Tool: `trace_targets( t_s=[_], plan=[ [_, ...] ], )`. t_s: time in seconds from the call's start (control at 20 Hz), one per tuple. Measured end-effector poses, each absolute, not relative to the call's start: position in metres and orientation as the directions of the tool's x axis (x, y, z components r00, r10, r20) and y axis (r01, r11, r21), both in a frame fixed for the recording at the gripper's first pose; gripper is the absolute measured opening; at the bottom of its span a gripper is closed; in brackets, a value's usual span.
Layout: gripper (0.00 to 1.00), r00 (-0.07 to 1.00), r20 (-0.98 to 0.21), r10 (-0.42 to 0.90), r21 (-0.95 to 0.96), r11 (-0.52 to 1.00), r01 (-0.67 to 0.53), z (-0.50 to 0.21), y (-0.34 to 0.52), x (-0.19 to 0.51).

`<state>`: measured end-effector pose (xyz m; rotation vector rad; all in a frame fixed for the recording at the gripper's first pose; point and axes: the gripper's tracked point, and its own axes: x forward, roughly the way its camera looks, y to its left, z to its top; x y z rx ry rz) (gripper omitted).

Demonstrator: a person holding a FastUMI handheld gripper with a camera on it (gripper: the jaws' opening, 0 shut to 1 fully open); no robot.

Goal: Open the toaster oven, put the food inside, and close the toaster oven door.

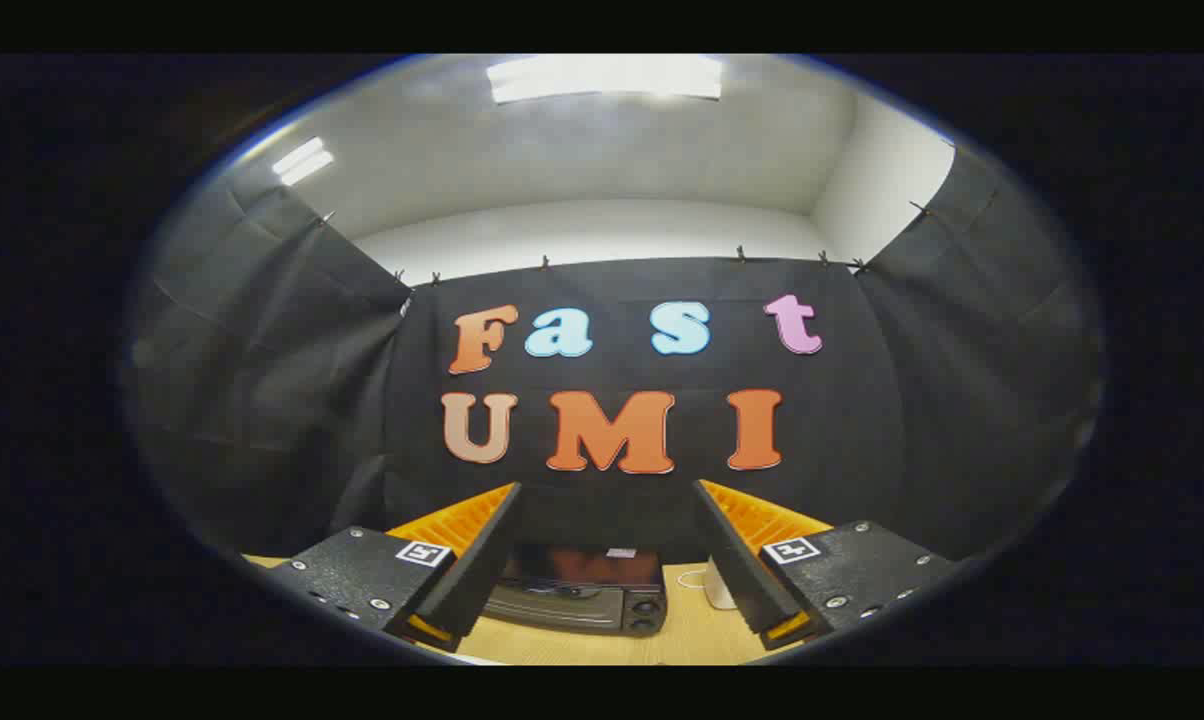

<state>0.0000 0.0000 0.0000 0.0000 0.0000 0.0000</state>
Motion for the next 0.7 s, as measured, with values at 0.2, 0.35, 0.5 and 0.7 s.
trace_targets(
  t_s=[0.2, 0.35, 0.5, 0.7],
  plan=[
    [0.97, 1.000, 0.006, -0.012, 0.001, 1.000, 0.012, 0.001, -0.004, -0.002],
    [0.97, 1.000, 0.005, 0.005, -0.008, 1.000, -0.005, 0.000, 0.005, 0.001],
    [0.97, 1.000, -0.003, 0.020, -0.017, 1.000, -0.020, -0.004, 0.012, -0.001],
    [0.97, 1.000, -0.007, 0.024, -0.019, 1.000, -0.024, -0.006, 0.017, -0.001]
  ],
)
